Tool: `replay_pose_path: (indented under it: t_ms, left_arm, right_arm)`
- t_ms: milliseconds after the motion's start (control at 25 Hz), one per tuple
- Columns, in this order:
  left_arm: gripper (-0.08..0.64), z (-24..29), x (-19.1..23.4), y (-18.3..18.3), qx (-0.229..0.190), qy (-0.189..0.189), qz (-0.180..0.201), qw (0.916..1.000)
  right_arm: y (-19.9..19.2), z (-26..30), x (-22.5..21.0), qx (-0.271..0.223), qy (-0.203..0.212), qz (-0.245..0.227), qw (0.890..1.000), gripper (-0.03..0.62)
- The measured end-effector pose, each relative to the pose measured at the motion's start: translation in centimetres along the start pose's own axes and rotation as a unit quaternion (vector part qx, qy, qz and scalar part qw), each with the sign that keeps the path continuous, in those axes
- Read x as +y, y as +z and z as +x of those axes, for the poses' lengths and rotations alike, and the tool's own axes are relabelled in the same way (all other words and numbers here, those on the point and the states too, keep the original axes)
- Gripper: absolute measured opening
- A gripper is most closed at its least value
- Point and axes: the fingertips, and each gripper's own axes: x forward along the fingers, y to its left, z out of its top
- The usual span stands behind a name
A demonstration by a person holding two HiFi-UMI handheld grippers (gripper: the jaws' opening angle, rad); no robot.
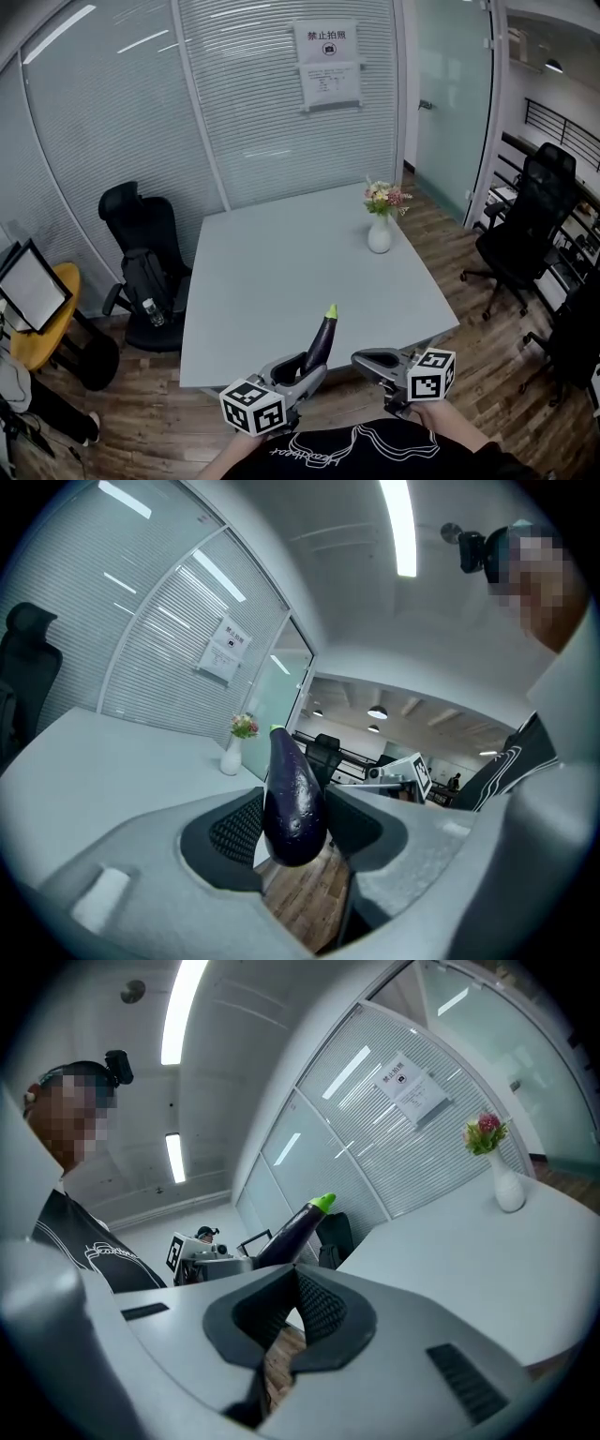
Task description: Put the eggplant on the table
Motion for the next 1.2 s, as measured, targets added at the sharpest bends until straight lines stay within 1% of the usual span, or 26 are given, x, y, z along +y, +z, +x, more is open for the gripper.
replay_pose_path:
  t_ms: [160, 440, 760, 920, 1200]
  left_arm:
    - [0.211, 0.1, 0.9, 0.4, -0.003, 0.004, 0.002, 1.0]
    - [0.211, 1.4, 3.7, -0.1, 0.011, 0.001, -0.015, 0.9998]
    - [0.212, 4.2, 8.9, 0.7, 0.02, 0.006, -0.028, 0.9994]
    - [0.211, 6.1, 12.0, 0.3, 0.034, 0.014, -0.039, 0.9986]
    - [0.212, 9.3, 16.4, -0.4, 0.059, 0.016, -0.038, 0.9974]
  right_arm:
    - [0.7, 0.2, -0.6, -0.007, -0.002, -0.003, 1.0, 0.009]
    - [0.2, 1.5, -2.6, 0.002, -0.017, 0.015, 1.0, 0.009]
    - [0.7, 4.2, -6.6, 0.005, -0.035, 0.038, 0.999, 0.009]
    - [0.7, 5.2, -9.0, 0.004, -0.049, 0.055, 0.997, 0.009]
    - [0.7, 6.8, -12.8, -0.002, -0.068, 0.078, 0.995, 0.009]
